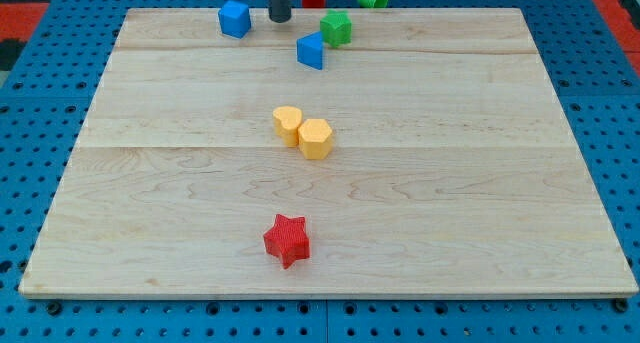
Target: Move the blue triangle to the right center of the board
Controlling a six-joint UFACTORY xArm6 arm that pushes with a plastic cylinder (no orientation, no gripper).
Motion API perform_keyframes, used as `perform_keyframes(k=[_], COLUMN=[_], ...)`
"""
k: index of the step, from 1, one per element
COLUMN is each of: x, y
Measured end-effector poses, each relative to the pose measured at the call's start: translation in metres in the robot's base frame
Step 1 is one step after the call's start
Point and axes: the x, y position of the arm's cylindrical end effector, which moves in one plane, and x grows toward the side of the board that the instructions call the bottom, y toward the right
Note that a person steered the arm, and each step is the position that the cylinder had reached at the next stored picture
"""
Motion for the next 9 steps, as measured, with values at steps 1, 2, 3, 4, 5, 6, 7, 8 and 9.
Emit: perform_keyframes(k=[1,2,3,4,5,6,7,8,9], x=[0.0,0.0,0.0,0.0,0.019,0.045,0.055,0.065,0.081], y=[-0.006,-0.033,-0.061,-0.074,-0.111,-0.134,-0.102,-0.04,0.018])
